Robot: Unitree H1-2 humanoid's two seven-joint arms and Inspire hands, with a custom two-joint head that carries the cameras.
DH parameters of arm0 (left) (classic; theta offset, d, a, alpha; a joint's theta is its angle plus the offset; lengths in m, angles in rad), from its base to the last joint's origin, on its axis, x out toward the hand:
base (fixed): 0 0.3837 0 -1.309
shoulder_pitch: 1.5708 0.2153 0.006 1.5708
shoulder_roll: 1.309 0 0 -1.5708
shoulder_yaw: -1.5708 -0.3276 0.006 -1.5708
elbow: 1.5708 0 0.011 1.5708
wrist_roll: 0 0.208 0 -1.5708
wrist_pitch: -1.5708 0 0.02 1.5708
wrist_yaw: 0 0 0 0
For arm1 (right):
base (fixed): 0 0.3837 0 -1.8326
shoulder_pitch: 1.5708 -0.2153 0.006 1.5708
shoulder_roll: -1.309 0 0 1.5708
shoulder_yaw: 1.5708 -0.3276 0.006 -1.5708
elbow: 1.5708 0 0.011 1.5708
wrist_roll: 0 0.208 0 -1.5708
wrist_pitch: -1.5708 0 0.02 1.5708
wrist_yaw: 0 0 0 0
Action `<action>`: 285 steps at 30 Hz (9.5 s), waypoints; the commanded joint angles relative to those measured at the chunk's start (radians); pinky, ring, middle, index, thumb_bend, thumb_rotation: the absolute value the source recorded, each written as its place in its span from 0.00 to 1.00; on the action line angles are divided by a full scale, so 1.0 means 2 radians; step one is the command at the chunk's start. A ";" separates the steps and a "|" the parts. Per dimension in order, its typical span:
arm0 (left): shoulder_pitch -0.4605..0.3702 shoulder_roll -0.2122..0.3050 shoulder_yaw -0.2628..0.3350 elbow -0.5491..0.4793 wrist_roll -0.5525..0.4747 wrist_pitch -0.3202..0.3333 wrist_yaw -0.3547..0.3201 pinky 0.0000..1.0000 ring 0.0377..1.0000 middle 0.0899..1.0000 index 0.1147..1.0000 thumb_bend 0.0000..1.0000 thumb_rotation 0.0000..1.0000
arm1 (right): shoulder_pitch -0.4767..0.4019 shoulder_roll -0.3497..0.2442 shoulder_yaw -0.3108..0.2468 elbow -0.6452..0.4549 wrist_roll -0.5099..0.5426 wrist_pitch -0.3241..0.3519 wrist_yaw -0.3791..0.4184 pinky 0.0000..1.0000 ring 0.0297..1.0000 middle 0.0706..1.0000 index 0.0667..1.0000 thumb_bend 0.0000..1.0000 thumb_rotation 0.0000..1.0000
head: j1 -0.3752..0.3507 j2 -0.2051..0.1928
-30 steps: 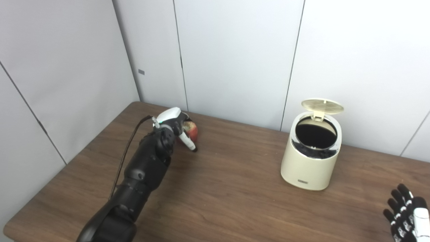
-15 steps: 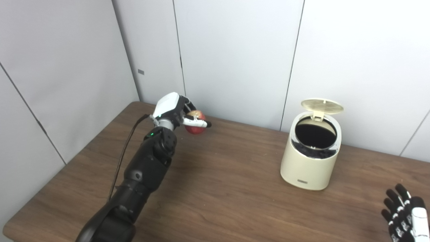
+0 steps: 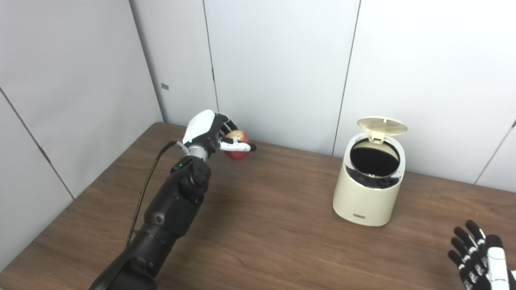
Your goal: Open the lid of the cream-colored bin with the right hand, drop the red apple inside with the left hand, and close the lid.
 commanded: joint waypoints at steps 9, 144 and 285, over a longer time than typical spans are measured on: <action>0.025 -0.062 0.012 -0.145 -0.023 -0.037 0.059 0.37 0.44 0.45 0.38 0.48 0.00 | -0.015 0.007 -0.007 0.017 0.007 -0.055 -0.002 0.94 0.95 0.94 0.93 0.40 1.00 | -0.040 0.004; -0.030 -0.234 -0.124 -0.035 0.066 -0.203 0.214 0.37 0.42 0.46 0.42 0.48 0.00 | -0.028 0.033 0.033 0.039 -0.045 -0.104 -0.026 0.80 0.86 0.82 0.88 0.57 0.98 | -0.185 0.012; 0.273 -0.219 -0.017 -0.254 -0.217 -0.100 -0.003 0.81 0.88 0.91 0.91 0.55 0.71 | -0.259 -0.088 0.221 0.141 -0.506 -0.145 0.067 1.00 1.00 0.98 0.69 0.54 0.90 | -0.156 0.038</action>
